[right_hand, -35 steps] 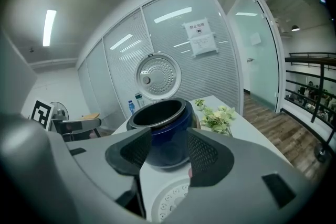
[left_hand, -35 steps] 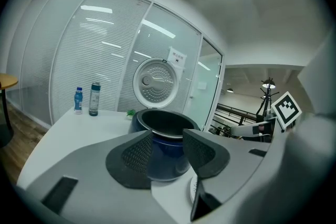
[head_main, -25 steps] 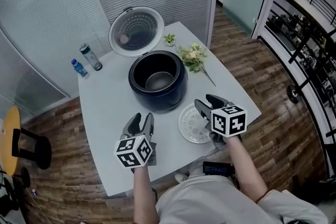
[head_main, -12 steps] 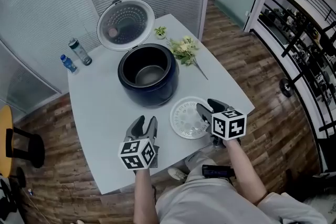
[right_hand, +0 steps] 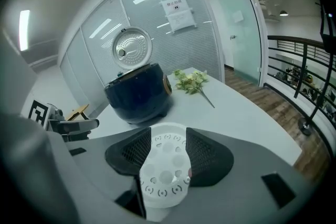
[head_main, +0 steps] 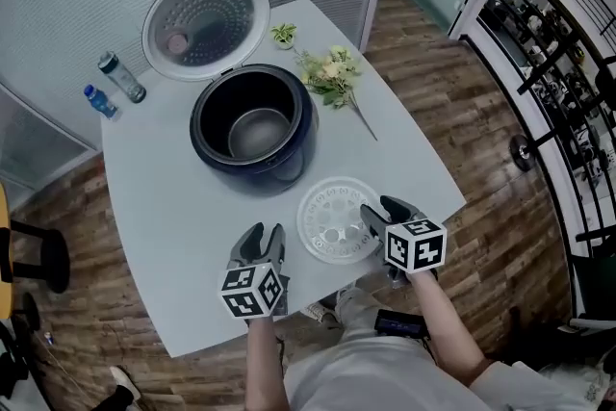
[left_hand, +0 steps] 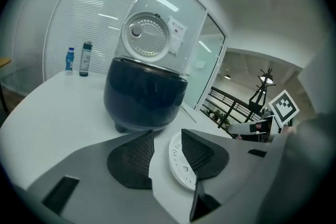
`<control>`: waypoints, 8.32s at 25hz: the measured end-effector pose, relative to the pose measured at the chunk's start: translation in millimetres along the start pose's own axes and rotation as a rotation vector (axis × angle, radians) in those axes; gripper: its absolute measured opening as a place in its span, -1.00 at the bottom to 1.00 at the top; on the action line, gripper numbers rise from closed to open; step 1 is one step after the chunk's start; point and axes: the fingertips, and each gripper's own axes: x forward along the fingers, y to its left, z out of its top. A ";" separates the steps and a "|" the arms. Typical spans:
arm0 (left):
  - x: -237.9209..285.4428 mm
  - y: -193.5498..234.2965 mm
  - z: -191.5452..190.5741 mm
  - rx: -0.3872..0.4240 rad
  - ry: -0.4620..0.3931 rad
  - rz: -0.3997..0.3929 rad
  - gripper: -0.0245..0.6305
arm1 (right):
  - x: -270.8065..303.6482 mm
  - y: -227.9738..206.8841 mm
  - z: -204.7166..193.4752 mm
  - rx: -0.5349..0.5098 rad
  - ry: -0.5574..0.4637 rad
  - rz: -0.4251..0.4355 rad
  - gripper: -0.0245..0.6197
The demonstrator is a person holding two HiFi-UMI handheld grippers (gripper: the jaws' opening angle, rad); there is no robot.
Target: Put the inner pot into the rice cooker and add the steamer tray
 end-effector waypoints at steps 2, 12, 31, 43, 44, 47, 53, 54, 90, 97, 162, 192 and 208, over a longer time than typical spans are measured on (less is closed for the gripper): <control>8.9 0.1 -13.0 -0.014 0.029 0.002 -0.41 | 5.9 -12.2 -15.3 0.009 0.036 -0.018 -0.27; 46.7 -3.4 -54.3 -0.049 0.102 0.003 -0.40 | 28.2 -59.2 -44.8 0.021 0.066 -0.123 -0.27; 86.8 -17.3 -101.5 -0.092 0.210 -0.047 -0.41 | 51.2 -70.4 -85.1 0.082 0.080 -0.121 -0.31; 89.8 -23.3 -104.4 -0.147 0.226 -0.089 -0.67 | 52.7 -65.9 -88.8 0.112 0.107 -0.067 -0.69; 89.2 -23.9 -105.3 -0.148 0.229 -0.087 -0.67 | 52.0 -66.1 -88.5 0.112 0.106 -0.067 -0.70; 87.4 -27.0 -107.1 -0.152 0.233 -0.082 -0.67 | 49.1 -67.1 -87.3 0.106 0.104 -0.063 -0.70; 85.2 -32.7 -101.5 -0.151 0.222 -0.074 -0.67 | 44.1 -68.6 -81.1 0.091 0.094 -0.056 -0.70; 84.6 -32.9 -99.1 -0.149 0.218 -0.072 -0.67 | 43.4 -68.0 -78.8 0.090 0.090 -0.054 -0.70; 33.9 -63.4 7.3 -0.045 0.056 -0.107 -0.70 | -23.2 -32.2 1.5 0.057 -0.081 -0.032 -0.69; 22.1 -73.5 38.5 -0.024 -0.002 -0.103 -0.70 | -34.5 -28.4 29.1 0.084 -0.117 -0.004 -0.69; -20.7 32.1 195.0 -0.200 -0.391 0.139 -0.70 | 52.6 93.3 238.8 -0.008 -0.235 0.479 -0.70; 23.7 84.4 217.9 -0.230 -0.364 0.179 -0.70 | 121.8 104.9 269.9 -0.094 -0.162 0.484 -0.70; 44.5 101.8 205.0 -0.198 -0.287 0.195 -0.70 | 146.8 103.5 249.3 -0.251 -0.073 0.418 -0.66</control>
